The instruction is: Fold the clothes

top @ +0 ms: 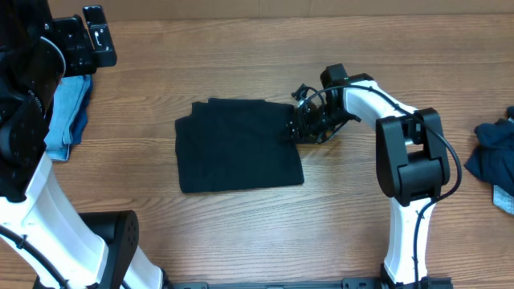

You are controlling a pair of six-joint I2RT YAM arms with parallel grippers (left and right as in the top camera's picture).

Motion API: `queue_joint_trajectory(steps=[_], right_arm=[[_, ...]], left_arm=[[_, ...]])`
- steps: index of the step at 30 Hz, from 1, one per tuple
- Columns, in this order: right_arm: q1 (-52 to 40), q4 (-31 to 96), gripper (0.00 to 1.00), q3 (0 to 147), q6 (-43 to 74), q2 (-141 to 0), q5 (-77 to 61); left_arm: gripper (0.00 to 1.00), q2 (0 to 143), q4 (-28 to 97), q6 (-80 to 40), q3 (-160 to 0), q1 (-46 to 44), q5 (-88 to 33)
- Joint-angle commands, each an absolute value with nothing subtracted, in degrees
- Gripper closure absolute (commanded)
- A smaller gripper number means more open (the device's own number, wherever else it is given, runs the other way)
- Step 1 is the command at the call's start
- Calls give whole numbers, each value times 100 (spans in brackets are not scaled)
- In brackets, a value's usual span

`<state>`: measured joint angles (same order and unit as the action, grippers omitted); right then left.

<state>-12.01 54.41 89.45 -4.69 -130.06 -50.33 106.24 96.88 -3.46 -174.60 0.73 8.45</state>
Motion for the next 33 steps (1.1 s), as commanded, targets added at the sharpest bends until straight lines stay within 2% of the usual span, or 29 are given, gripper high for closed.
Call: queue_joint_trajectory(steps=[1,2,3,4,5,7,8,10,11,14,19,26,30,33], right_arm=[[-1063,5426,75,8921,-423,-13072,-4816],[-1035,5428,80,8921,-425,-13058,-4790],[-1007,5430,80,8921,-423,-13052,-4733],[-982,5437,75,8921,-403,-13034,-4659],[-954,5446,61,8921,-228,-13032,-4442],[-919,5502,59,8921,95,-13032,-4047],[-910,5544,53,8921,178,-13032,-3940],[-908,5660,28,8921,329,-13032,-3789],[-908,5714,23,8921,491,-13032,-3695],[-915,5688,18,8921,779,-13032,-3575],[-1037,5472,20,8919,1205,-13032,-3564],[-1566,5151,29,8919,1476,-13157,-3463],[-1612,5019,39,8919,1702,-13172,-3367],[-1538,5068,56,8919,1699,-13172,-3361]], left_arm=[[0,10619,9677,-386,-17454,71,917],[0,10619,9677,-386,-17454,71,917],[0,10619,9679,-386,-17454,71,917],[0,10619,9679,-386,-17454,71,917],[0,10619,9677,-386,-17454,71,917],[0,10619,9679,-386,-17454,71,917],[0,10619,9677,-386,-17454,71,917],[0,10619,9677,-386,-17454,71,917],[0,10619,9677,-386,-17454,71,917],[0,10619,9677,-386,-17454,71,917],[0,10619,9679,-386,-17454,71,917],[0,10619,9679,-386,-17454,71,917],[0,10617,9679,-386,-17454,71,917],[0,10619,9679,-386,-17454,71,917]])
